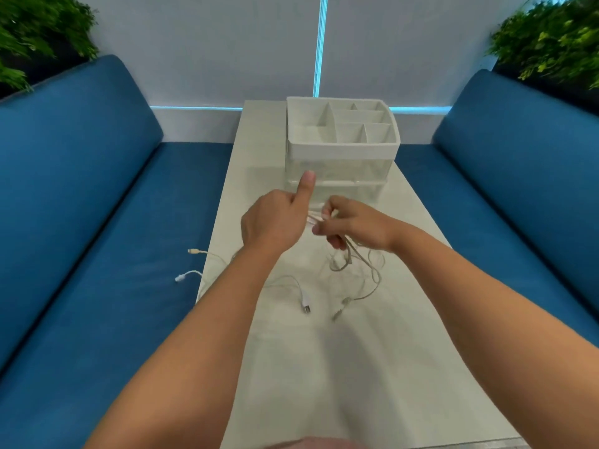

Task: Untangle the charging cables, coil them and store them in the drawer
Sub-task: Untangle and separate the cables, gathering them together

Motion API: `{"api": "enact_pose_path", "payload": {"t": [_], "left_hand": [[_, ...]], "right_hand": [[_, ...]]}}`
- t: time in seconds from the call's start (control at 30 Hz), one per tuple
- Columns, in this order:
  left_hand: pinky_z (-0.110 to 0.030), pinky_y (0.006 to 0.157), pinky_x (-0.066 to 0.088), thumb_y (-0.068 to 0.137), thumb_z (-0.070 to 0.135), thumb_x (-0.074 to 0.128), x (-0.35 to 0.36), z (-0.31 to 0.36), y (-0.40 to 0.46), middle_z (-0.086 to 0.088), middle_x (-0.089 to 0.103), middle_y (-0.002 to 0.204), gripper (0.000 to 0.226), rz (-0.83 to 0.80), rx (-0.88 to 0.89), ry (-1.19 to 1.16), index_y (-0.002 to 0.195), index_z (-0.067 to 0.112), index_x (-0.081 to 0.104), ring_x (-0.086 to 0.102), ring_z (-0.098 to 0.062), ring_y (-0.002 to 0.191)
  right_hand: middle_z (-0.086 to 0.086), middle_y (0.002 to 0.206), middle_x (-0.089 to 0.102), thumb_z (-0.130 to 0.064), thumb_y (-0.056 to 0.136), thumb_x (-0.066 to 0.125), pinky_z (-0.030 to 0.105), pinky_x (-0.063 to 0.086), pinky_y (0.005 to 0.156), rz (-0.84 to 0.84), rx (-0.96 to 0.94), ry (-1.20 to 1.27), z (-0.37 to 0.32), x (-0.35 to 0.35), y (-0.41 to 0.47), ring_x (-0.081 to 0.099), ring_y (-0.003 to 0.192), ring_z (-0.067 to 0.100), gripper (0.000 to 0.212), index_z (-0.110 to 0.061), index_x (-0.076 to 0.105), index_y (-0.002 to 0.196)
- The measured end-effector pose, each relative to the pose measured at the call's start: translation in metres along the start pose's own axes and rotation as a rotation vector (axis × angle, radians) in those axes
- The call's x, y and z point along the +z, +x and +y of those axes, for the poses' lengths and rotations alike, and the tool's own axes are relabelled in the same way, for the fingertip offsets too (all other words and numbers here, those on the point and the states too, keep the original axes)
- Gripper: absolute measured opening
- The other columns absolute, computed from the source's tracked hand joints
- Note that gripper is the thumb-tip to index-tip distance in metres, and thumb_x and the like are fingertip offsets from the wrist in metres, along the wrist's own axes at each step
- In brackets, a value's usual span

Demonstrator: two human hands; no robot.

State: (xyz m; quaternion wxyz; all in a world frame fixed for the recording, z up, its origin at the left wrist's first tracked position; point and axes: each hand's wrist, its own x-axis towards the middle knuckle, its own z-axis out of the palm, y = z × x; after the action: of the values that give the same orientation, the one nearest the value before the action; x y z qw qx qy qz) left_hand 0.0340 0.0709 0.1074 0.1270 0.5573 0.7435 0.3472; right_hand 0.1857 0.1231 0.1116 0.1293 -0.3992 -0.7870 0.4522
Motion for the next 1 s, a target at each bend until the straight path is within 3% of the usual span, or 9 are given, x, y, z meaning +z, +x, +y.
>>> {"api": "enact_pose_path", "payload": {"t": [0.1,0.2,0.37,0.53,0.6,0.73,0.93,1.0], "left_hand": [[-0.03,0.052,0.024,0.096,0.066,0.038,-0.009,-0.015,0.004,0.004,0.034,0.048,0.068,0.006,0.017,-0.062,0.05,0.016,0.031,0.034,-0.018,0.049],[-0.03,0.055,0.021,0.093,0.062,0.051,-0.009,-0.028,0.008,0.004,0.025,0.041,0.069,0.02,0.053,-0.199,0.047,0.017,0.027,0.025,-0.018,0.049],[-0.032,0.056,0.025,0.092,0.063,0.053,-0.004,-0.036,0.008,0.004,0.026,0.037,0.072,0.068,0.021,-0.284,0.042,0.017,0.029,0.024,-0.02,0.049],[-0.032,0.056,0.025,0.091,0.062,0.055,0.005,-0.035,0.007,0.004,0.027,0.037,0.071,0.117,-0.008,-0.287,0.044,0.016,0.029,0.025,-0.02,0.05],[-0.035,0.056,0.025,0.091,0.06,0.057,0.004,-0.035,0.01,0.004,0.025,0.038,0.069,0.137,-0.032,-0.352,0.041,0.018,0.035,0.024,-0.02,0.051],[-0.037,0.059,0.024,0.09,0.06,0.059,0.0,-0.031,0.017,0.005,0.021,0.041,0.07,0.157,-0.11,-0.393,0.039,0.019,0.032,0.022,-0.019,0.055],[-0.035,0.06,0.022,0.087,0.058,0.063,0.003,-0.022,0.017,0.007,0.018,0.045,0.073,0.165,-0.229,-0.454,0.04,0.018,0.025,0.021,-0.018,0.055],[-0.033,0.058,0.023,0.087,0.056,0.065,0.005,-0.018,0.016,0.007,0.022,0.049,0.07,0.164,-0.273,-0.51,0.044,0.02,0.024,0.021,-0.017,0.054]], "right_hand": [[0.0,0.059,0.055,-0.04,0.09,0.066,0.029,0.043,0.061,0.027,0.014,-0.079,0.018,0.009,-0.014,0.05,0.053,0.013,0.033,-0.012,0.053,0.077],[-0.003,0.06,0.048,-0.047,0.09,0.063,0.028,0.039,0.061,0.158,-0.037,-0.05,0.023,0.011,-0.02,0.044,0.056,0.01,0.04,-0.011,0.059,0.073],[0.004,0.063,0.043,-0.057,0.086,0.06,0.026,0.033,0.056,0.222,0.001,-0.168,0.022,-0.001,-0.025,0.038,0.056,0.013,0.042,-0.017,0.067,0.074],[-0.005,0.051,0.041,-0.067,0.088,0.047,0.03,0.035,0.056,0.263,0.077,-0.398,0.022,-0.003,-0.021,0.039,0.049,0.012,0.058,-0.016,0.06,0.066],[-0.003,0.053,0.044,-0.062,0.091,0.049,0.029,0.037,0.057,0.236,0.036,-0.329,0.02,-0.004,-0.02,0.044,0.05,0.01,0.051,-0.018,0.062,0.068],[-0.006,0.056,0.04,-0.04,0.098,0.051,0.028,0.034,0.058,0.176,-0.135,-0.136,0.02,-0.007,-0.016,0.036,0.053,0.009,0.016,-0.026,0.056,0.094],[-0.007,0.066,0.058,-0.033,0.097,0.056,0.035,0.045,0.064,0.205,-0.226,-0.103,0.026,-0.026,-0.012,0.052,0.064,0.018,0.015,-0.029,0.063,0.084],[-0.009,0.072,0.066,-0.024,0.095,0.06,0.022,0.045,0.06,0.152,-0.247,0.003,0.03,-0.028,-0.015,0.055,0.065,0.008,0.012,-0.022,0.068,0.087]]}}
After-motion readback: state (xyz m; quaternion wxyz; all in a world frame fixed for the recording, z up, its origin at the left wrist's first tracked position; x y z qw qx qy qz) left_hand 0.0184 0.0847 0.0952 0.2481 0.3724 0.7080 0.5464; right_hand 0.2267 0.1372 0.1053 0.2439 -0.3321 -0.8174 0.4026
